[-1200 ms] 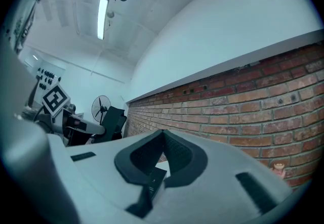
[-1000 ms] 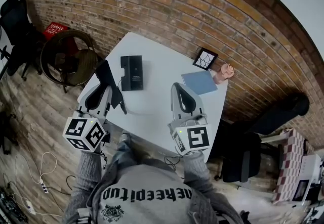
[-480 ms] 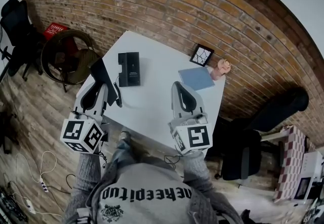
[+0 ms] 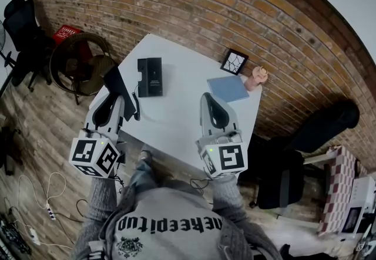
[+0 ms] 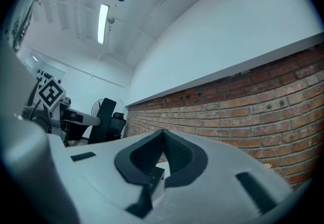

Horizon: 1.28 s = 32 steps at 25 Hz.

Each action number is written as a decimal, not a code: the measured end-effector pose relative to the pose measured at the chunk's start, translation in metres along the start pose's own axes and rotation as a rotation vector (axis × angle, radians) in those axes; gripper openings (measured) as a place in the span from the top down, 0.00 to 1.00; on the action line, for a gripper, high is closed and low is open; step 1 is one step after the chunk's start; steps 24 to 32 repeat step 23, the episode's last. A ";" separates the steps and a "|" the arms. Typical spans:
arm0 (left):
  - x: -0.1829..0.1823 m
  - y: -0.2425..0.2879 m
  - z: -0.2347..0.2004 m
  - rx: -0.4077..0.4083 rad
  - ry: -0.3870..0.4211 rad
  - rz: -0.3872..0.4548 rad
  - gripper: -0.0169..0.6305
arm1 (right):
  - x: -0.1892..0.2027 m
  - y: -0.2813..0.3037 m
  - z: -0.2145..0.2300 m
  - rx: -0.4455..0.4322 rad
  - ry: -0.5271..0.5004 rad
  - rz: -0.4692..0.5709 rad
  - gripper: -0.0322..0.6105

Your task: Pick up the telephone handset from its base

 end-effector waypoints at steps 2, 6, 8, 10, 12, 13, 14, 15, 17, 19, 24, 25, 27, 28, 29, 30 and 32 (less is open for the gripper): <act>0.000 0.000 0.002 0.000 0.004 0.001 0.87 | 0.000 -0.001 0.001 0.004 0.001 0.001 0.94; 0.000 -0.001 0.005 -0.002 0.008 0.003 0.87 | 0.000 -0.002 0.004 0.005 0.002 0.002 0.94; 0.000 0.000 0.006 -0.004 0.008 0.003 0.87 | 0.001 -0.003 0.005 0.004 0.003 0.004 0.94; 0.001 0.001 0.007 -0.004 0.007 0.004 0.87 | 0.001 -0.002 0.006 0.004 0.003 0.004 0.94; 0.001 0.003 0.007 -0.002 0.005 0.003 0.87 | 0.003 -0.001 0.008 0.005 0.003 0.004 0.94; 0.002 0.003 0.007 -0.002 0.004 0.002 0.87 | 0.003 -0.001 0.008 0.006 0.004 0.004 0.94; 0.002 0.004 0.007 -0.002 0.004 0.001 0.87 | 0.004 -0.001 0.008 0.006 0.004 0.005 0.94; 0.003 0.004 0.007 -0.002 0.004 0.000 0.87 | 0.004 0.000 0.008 0.006 0.004 0.004 0.94; 0.003 0.005 0.008 -0.003 0.003 -0.004 0.87 | 0.005 0.000 0.009 0.006 0.006 0.001 0.94; 0.004 0.007 0.008 -0.003 0.002 -0.007 0.87 | 0.007 0.002 0.011 0.006 0.008 -0.002 0.94; 0.005 0.012 0.008 -0.004 0.004 -0.011 0.87 | 0.010 0.006 0.013 0.004 0.010 -0.002 0.94; 0.005 0.012 0.008 -0.004 0.004 -0.011 0.87 | 0.010 0.006 0.013 0.004 0.010 -0.002 0.94; 0.005 0.012 0.008 -0.004 0.004 -0.011 0.87 | 0.010 0.006 0.013 0.004 0.010 -0.002 0.94; 0.005 0.012 0.008 -0.004 0.004 -0.011 0.87 | 0.010 0.006 0.013 0.004 0.010 -0.002 0.94; 0.005 0.012 0.008 -0.004 0.004 -0.011 0.87 | 0.010 0.006 0.013 0.004 0.010 -0.002 0.94; 0.005 0.012 0.008 -0.004 0.004 -0.011 0.87 | 0.010 0.006 0.013 0.004 0.010 -0.002 0.94; 0.005 0.012 0.008 -0.004 0.004 -0.011 0.87 | 0.010 0.006 0.013 0.004 0.010 -0.002 0.94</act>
Point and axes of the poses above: the fingertips, and each gripper's own axes: y forward along the fingers, z to its right, x out of its underside, the point moved 10 cm from there along -y, backward along the fingers, and after that the axes turned 14 degrees about -y, right-handed, at the moved point
